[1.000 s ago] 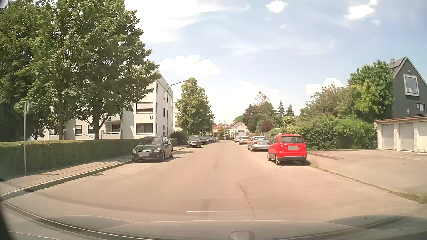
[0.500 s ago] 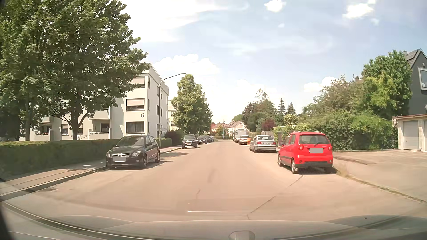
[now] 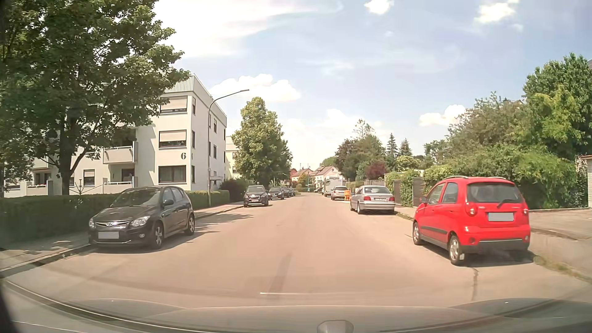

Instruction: Follow the waypoints while adhering to traffic rules and regulations

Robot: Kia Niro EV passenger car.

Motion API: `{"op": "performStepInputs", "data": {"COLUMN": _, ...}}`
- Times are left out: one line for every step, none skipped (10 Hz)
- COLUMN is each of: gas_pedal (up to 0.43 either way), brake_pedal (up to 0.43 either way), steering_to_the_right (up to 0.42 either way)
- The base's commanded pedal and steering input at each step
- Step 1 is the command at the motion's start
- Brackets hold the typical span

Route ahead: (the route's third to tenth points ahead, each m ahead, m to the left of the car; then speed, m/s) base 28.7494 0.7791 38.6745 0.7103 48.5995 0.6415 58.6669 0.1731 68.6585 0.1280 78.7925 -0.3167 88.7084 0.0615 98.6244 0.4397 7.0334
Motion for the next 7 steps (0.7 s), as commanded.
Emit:
{"op": "performStepInputs", "data": {"gas_pedal": 0.118, "brake_pedal": 0.0, "steering_to_the_right": -0.003}}
{"op": "performStepInputs", "data": {"gas_pedal": 0.118, "brake_pedal": 0.0, "steering_to_the_right": -0.003}}
{"op": "performStepInputs", "data": {"gas_pedal": 0.118, "brake_pedal": 0.0, "steering_to_the_right": -0.003}}
{"op": "performStepInputs", "data": {"gas_pedal": 0.118, "brake_pedal": 0.0, "steering_to_the_right": -0.003}}
{"op": "performStepInputs", "data": {"gas_pedal": 0.118, "brake_pedal": 0.0, "steering_to_the_right": -0.003}}
{"op": "performStepInputs", "data": {"gas_pedal": 0.118, "brake_pedal": 0.0, "steering_to_the_right": -0.003}}
{"op": "performStepInputs", "data": {"gas_pedal": 0.118, "brake_pedal": 0.0, "steering_to_the_right": -0.002}}
